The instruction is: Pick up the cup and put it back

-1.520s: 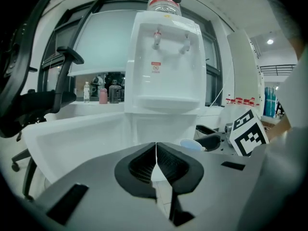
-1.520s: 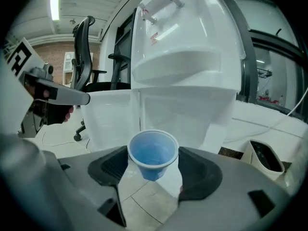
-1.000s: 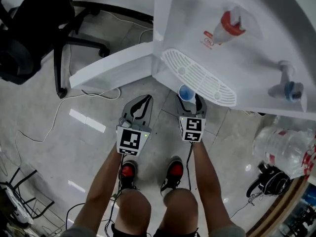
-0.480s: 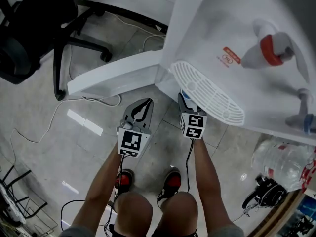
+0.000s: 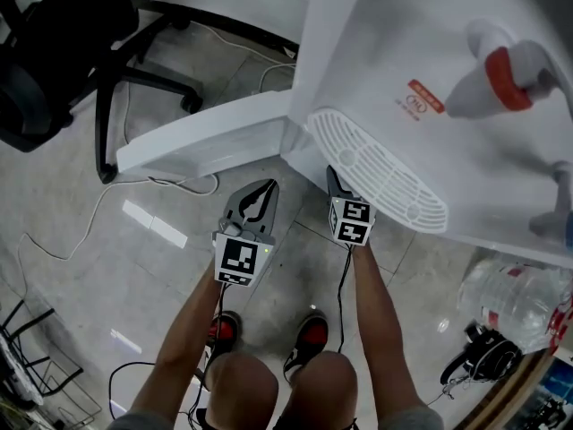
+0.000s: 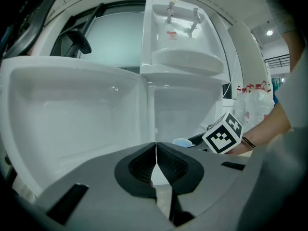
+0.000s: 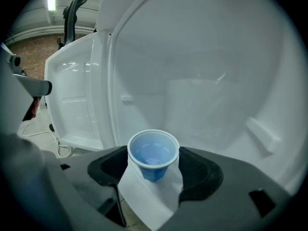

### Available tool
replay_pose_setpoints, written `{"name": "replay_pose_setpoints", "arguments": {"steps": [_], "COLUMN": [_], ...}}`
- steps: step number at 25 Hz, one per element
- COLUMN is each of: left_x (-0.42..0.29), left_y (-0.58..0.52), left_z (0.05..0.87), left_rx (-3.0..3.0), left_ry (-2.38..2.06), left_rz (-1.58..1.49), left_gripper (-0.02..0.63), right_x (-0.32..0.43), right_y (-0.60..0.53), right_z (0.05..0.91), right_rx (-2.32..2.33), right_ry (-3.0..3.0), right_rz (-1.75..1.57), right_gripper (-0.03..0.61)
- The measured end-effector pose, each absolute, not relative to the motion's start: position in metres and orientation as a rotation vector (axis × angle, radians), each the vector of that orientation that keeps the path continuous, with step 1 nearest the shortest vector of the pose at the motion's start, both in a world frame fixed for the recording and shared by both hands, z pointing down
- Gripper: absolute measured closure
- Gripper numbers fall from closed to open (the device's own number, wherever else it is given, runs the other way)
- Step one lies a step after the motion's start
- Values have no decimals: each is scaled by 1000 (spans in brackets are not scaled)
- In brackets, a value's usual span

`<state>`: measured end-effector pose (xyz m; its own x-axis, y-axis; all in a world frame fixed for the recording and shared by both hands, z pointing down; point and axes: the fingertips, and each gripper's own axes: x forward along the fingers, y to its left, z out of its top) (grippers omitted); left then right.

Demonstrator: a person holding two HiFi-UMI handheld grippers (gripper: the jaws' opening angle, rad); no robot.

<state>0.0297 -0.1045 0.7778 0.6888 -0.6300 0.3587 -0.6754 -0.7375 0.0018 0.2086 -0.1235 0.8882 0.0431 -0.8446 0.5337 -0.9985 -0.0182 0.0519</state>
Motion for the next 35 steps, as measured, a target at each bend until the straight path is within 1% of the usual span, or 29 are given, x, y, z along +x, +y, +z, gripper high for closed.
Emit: {"name": "replay_pose_setpoints", "arguments": {"steps": [10,14,20,28,29,31,35], "left_x": [24,22,20,15,13,8,2], "left_y": [-101,-102,-98,-81,-78,-71,-55], "left_z": [781,776,763,719,712,699,667], "left_rx": [2761,2763,2760,2776,2776,2774,2766], "left_ry": [-1075,-1082,-1075,-1037,-1033,-1027,-1015], "left_rz": [514,508,509,512,515,525,540], "left_gripper": [588,588,588,588,588,588,588], "right_x": [212,211,207,187,183,176,165], "right_y": [-119,-116,-109,-82,-77,-67,-45], "right_z": [901,898,880,836,830,816,781], "right_rx": [1932,1939,1951,1963,1963,1961,1958], "right_ry": [-1840,-1838,-1841,-1871,-1875,-1881,-1883], "right_rz": [537,532,533,535,541,545,546], "right_gripper": [244,232,230,233,238,276,318]}}
